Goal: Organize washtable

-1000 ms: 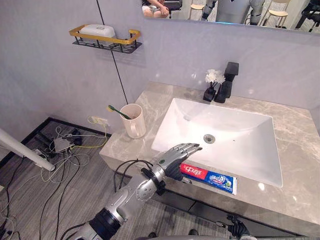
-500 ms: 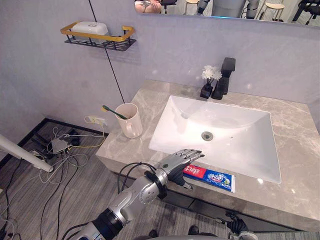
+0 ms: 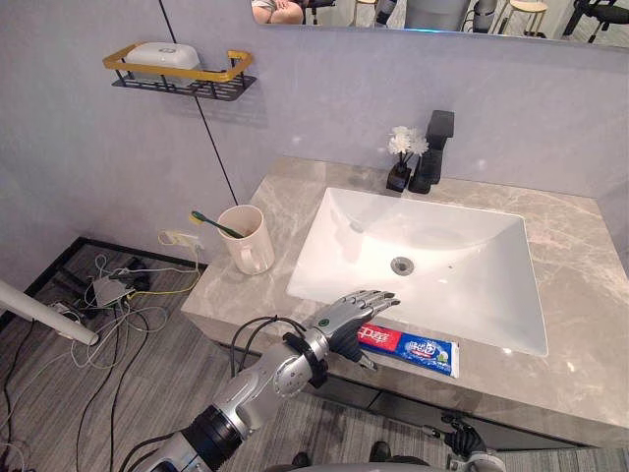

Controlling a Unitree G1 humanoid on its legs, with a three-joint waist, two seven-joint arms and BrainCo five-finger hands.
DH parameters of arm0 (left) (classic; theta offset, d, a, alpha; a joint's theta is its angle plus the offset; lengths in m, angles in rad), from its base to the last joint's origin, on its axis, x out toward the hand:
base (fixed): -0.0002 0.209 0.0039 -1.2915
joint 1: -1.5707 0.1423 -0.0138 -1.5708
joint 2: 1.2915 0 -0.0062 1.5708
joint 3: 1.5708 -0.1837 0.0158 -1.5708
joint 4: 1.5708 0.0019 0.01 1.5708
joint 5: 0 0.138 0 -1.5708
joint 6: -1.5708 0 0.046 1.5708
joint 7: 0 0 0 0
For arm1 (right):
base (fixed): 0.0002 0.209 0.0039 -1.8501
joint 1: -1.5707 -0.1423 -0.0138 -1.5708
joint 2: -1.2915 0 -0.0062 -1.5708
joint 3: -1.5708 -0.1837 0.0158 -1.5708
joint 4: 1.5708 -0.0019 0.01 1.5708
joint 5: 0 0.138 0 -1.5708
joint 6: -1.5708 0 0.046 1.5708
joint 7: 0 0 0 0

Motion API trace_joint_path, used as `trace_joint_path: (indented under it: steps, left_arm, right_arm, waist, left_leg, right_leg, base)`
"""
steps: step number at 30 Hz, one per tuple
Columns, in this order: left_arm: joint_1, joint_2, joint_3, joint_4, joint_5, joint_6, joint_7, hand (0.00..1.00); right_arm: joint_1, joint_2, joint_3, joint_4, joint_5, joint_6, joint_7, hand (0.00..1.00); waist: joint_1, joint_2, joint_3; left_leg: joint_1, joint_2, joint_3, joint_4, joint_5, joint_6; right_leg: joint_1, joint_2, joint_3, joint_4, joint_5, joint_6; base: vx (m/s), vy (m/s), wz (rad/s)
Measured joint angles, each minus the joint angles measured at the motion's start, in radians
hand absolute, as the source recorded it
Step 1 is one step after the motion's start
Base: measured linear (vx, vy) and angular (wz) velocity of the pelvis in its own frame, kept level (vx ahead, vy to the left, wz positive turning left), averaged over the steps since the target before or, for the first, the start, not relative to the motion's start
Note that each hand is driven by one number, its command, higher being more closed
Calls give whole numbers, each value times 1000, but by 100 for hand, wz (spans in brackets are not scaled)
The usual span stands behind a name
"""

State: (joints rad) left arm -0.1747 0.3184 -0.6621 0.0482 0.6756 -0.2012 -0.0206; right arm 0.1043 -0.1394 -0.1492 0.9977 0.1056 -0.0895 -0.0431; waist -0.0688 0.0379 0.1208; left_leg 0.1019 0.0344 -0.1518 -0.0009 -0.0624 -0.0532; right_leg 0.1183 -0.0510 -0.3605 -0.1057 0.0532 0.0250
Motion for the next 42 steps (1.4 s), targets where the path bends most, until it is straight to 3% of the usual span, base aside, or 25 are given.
trace_joint_path:
  steps: [20,42]
  left_arm:
    - [11,1,85,-40,-166,30,-21,0]
    - [11,8,83,-40,1,28,-1,0]
  right_arm:
    - [-1,6,8,0,-37,13,5,0]
    - [-1,6,12,0,-37,13,7,0]
  waist:
    - [1,2,1]
    - [-1,2,0]
  left_leg:
    - [6,1,11,-1,0,1]
    - [11,4,27,-5,-2,2]
  right_leg:
    - [0,1,9,0,0,0]
    - [-4,4,27,0,0,0]
  base:
    - [-1,3,0]
    - [0,0,-1]
